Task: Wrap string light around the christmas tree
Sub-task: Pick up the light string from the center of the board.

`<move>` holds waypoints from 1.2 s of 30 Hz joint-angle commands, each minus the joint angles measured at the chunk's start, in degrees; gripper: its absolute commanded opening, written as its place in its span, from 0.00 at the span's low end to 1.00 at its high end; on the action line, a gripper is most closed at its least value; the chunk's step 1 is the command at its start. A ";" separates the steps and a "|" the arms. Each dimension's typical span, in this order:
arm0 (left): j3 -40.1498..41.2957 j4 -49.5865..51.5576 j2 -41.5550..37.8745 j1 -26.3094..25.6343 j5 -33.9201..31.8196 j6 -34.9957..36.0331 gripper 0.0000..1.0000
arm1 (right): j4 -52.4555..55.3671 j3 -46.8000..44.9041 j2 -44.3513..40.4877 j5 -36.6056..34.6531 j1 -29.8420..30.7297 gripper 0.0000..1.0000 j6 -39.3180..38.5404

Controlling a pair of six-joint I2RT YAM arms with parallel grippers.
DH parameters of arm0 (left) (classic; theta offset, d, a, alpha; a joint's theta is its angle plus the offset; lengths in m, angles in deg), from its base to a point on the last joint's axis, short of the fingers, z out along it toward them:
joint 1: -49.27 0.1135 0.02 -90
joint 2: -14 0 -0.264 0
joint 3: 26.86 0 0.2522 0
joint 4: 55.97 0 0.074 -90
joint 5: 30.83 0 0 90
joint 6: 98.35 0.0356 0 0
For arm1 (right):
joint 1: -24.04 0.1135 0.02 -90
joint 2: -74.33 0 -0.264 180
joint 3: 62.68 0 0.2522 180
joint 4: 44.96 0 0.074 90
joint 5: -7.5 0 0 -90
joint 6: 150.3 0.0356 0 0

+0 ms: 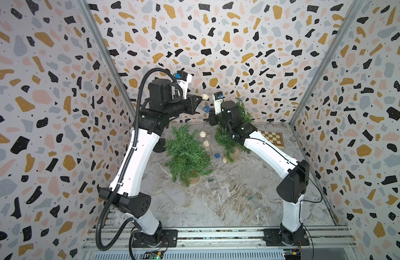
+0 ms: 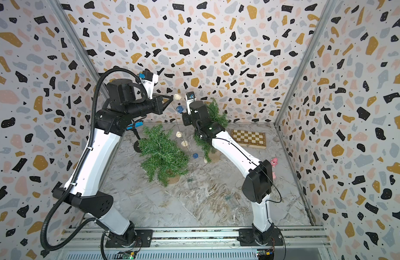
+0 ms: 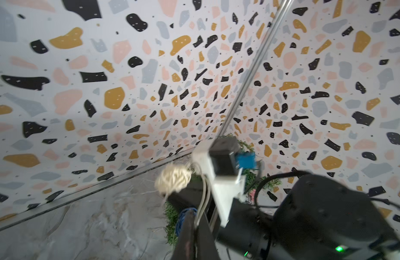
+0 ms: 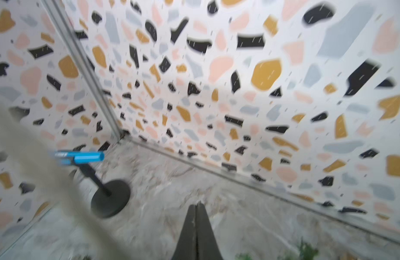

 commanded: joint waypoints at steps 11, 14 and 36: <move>8.66 -8.12 -3.60 1.87 3.08 -5.56 0.00 | -26.46 14.83 9.15 14.12 -2.09 0.00 -16.41; 7.92 -7.85 -2.07 3.59 1.77 -5.48 0.00 | -23.30 20.78 12.99 15.67 -2.12 0.00 -14.87; 9.44 -8.06 -6.11 17.64 -8.48 -4.06 0.00 | -9.56 22.26 17.23 17.58 -0.72 0.01 -11.49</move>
